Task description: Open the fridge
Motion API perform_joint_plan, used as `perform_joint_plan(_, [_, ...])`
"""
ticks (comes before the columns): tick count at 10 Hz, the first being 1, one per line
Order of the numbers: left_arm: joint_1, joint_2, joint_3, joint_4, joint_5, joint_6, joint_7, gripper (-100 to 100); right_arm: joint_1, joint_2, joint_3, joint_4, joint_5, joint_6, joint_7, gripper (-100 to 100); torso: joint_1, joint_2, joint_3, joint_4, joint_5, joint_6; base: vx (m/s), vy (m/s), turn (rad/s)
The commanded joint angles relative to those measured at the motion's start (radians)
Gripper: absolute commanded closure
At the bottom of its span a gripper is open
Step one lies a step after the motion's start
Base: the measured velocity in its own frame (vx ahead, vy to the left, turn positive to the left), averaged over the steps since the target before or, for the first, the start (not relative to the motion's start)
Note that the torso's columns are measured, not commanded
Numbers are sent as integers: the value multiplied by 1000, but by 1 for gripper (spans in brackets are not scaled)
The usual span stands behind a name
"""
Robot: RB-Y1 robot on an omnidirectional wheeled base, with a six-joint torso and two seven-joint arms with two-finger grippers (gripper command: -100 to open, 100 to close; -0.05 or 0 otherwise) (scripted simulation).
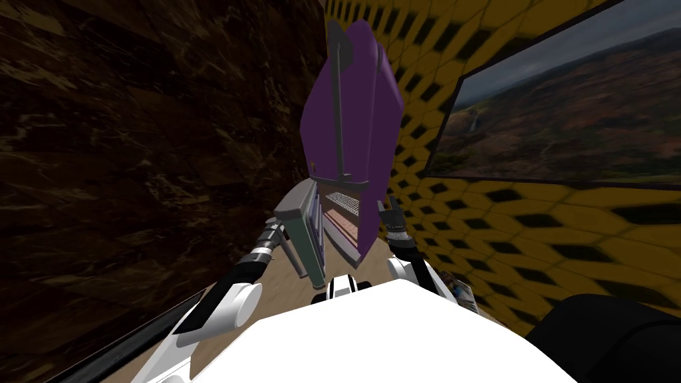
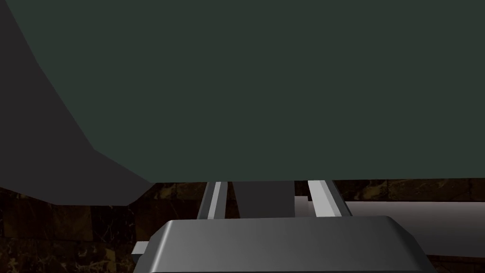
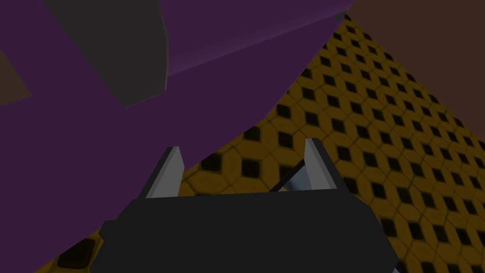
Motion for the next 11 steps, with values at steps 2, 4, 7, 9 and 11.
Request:
perform_joint_plan(2, [-3, 35, -30, -2, 15, -11, 4, 100, 0, 0, 0, 0, 0, 0, 0, 0, -4, -4, -3, -1, -1, 2, -17, 306, -91])
perform_joint_plan(4, [-4, 51, -45, -1, 22, -16, 6, 100, 0, 0, 0, 0, 0, 0, 0, 0, 0, -7, -4, -1, -1, 3, -4, 372, -116])
perform_joint_plan(7, [-5, 82, -75, 0, 35, -25, 10, 100, 0, 0, 0, 0, 0, 0, 0, 0, -3, -6, -4, -2, -1, 3, -14, 390, -127])
perform_joint_plan(9, [-7, 114, -105, 2, 49, -33, 14, 100, 0, 0, 0, 0, 0, 0, 0, 0, -3, -2, -1, -3, 0, 0, -14, 422, -140])
perform_joint_plan(11, [-7, 129, -119, 3, 55, -38, 16, 100, 0, 0, 0, 0, 0, 0, 0, 0, -5, -3, -1, -4, 1, -1, 13, 355, -103])
